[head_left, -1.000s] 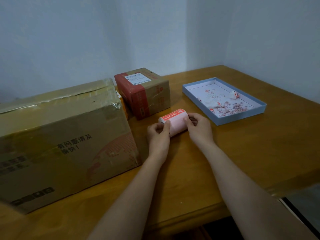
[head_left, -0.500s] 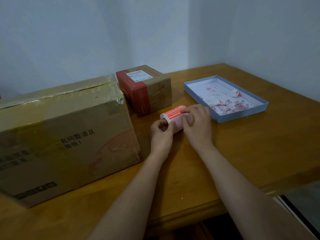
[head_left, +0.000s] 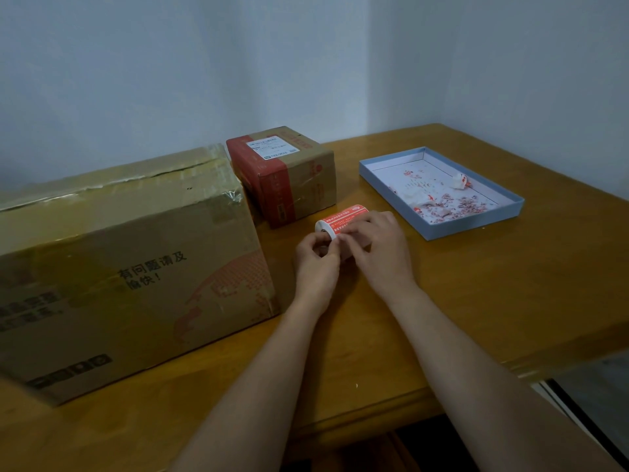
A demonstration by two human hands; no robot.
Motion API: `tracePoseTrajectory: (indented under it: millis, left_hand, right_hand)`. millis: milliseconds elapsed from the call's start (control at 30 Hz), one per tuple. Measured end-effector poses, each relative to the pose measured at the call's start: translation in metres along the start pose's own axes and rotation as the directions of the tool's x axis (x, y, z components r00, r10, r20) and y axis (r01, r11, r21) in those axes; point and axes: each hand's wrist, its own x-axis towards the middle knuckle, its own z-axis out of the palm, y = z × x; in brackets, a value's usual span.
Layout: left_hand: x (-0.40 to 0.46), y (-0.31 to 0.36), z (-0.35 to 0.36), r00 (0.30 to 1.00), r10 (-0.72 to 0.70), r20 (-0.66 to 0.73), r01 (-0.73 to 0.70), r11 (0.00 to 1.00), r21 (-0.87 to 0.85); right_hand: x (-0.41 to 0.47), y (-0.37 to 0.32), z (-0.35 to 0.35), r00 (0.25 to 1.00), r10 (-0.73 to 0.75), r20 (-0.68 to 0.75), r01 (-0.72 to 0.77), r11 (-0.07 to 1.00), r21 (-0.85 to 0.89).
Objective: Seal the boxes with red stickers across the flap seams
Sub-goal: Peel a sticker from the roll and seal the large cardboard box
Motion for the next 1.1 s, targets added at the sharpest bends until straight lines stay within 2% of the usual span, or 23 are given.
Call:
tracePoseTrajectory:
  millis: [167, 633, 1100]
  left_hand:
    - [-0.0011, 0.0001, -0.0008, 0.999, 0.029, 0.037, -0.03, 0.999, 0.039]
    - [0.0009, -0.0031, 0.0002, 0.998, 0.062, 0.024, -0.065, 0.99, 0.128]
    - [-0.0013, 0.0003, 0.0003, 0.998, 0.042, 0.038, -0.048, 0.982, 0.181]
  right_hand:
    - [-0.0006, 0.0003, -0.0003, 1.0, 0.011, 0.003, -0.011, 1.0, -0.03]
    - [-0.0027, 0.0021, -0.0019, 1.0, -0.009, -0.015, 0.008, 0.997, -0.072]
    - [-0.0056, 0.0012, -0.0017, 0.998, -0.057, 0.005, 0.057, 0.979, -0.194]
